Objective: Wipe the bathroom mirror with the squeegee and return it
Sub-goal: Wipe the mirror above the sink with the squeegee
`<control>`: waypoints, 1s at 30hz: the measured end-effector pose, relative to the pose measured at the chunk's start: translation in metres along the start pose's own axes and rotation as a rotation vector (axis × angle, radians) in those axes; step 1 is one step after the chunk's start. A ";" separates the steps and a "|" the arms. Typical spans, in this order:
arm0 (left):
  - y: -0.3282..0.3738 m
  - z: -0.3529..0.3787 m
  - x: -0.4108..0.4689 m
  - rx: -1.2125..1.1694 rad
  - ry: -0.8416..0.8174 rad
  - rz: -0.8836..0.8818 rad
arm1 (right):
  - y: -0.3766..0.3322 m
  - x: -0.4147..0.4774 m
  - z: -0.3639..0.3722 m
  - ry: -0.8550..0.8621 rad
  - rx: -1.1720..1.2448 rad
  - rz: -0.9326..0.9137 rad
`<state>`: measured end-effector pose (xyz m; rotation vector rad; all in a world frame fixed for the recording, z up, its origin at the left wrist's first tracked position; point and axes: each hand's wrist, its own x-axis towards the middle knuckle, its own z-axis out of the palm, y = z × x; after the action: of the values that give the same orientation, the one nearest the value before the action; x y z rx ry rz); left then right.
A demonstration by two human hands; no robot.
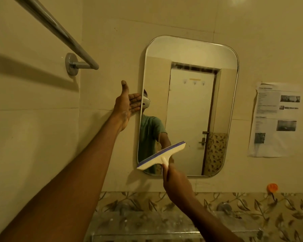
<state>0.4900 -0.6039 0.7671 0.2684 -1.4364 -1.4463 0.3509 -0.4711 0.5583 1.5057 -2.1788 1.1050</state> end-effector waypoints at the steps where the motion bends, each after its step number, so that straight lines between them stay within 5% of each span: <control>1: -0.002 0.001 -0.001 0.043 0.011 0.008 | 0.003 -0.002 -0.002 -0.019 -0.039 -0.003; 11: -0.058 -0.007 -0.025 0.533 0.147 0.065 | 0.016 0.001 -0.027 -0.153 -0.334 -0.213; 20: -0.111 -0.013 -0.068 0.528 0.248 -0.050 | -0.001 0.026 -0.026 -0.237 -0.548 -0.528; 30: -0.135 -0.008 -0.070 0.530 0.363 -0.034 | 0.101 0.032 -0.091 -0.282 -0.621 -0.440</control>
<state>0.4604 -0.5894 0.6183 0.8445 -1.4873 -0.9545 0.2307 -0.4111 0.5948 1.7612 -1.9331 0.0624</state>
